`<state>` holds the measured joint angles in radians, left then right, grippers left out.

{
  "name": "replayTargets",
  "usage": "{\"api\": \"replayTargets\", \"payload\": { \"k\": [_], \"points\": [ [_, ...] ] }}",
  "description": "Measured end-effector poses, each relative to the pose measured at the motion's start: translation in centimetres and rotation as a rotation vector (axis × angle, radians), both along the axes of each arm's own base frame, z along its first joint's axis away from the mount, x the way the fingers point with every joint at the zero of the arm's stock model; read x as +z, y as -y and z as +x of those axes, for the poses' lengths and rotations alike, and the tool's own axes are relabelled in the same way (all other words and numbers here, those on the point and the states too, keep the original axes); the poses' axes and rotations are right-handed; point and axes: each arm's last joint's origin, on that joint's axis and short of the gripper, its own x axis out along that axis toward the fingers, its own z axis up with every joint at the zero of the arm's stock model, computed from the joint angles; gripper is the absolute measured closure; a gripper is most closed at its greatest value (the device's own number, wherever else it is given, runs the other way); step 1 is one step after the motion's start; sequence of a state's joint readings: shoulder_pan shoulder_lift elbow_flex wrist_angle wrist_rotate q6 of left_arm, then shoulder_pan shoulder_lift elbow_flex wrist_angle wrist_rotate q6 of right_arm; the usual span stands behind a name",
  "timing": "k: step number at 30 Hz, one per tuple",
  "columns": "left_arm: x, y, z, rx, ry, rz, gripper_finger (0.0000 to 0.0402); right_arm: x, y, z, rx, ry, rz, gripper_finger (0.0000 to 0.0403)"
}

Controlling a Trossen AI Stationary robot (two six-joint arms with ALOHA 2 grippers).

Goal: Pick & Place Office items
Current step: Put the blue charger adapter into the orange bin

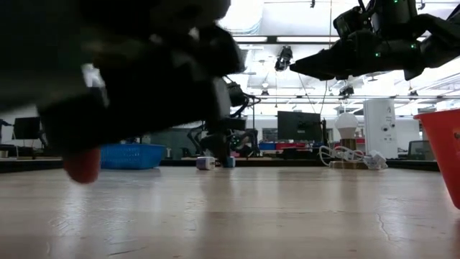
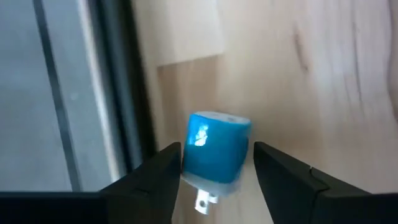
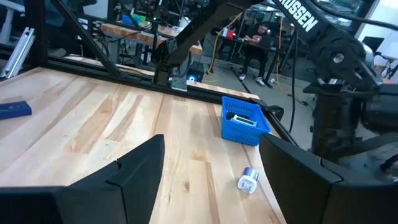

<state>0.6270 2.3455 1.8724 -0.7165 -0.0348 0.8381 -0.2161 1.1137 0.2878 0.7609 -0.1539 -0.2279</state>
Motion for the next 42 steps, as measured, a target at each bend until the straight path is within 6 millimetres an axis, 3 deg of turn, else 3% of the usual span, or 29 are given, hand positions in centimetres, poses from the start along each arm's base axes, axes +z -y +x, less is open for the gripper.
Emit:
{"api": "replayTargets", "payload": {
  "k": [5,19,22,27,38,42],
  "points": [
    [-0.98,0.34,-0.27,-0.029,-0.01,-0.007,0.0199,0.02,0.02,0.0,-0.001,0.002,-0.001,0.0145],
    [-0.94,0.51,-0.03,-0.03,0.005,-0.007,0.02,0.04,0.02,0.0,-0.001,0.004,-0.005,0.0145],
    [-0.95,0.5,-0.01,-0.027,0.007,-0.007,0.0213,0.04,0.02,0.0,-0.001,0.004,-0.005,0.0145],
    [-0.96,0.56,0.08,-0.031,0.011,-0.007,0.0274,0.04,0.02,0.0,0.0,0.004,-0.003,0.0145],
    [-0.97,0.52,0.09,-0.032,0.008,0.001,0.0274,0.04,0.02,0.0,0.0,0.004,-0.001,0.0145],
    [-0.13,0.64,0.01,0.005,0.027,0.0,0.0274,-0.02,0.01,0.0,0.0,-0.003,0.001,0.0145]
  ]
}}
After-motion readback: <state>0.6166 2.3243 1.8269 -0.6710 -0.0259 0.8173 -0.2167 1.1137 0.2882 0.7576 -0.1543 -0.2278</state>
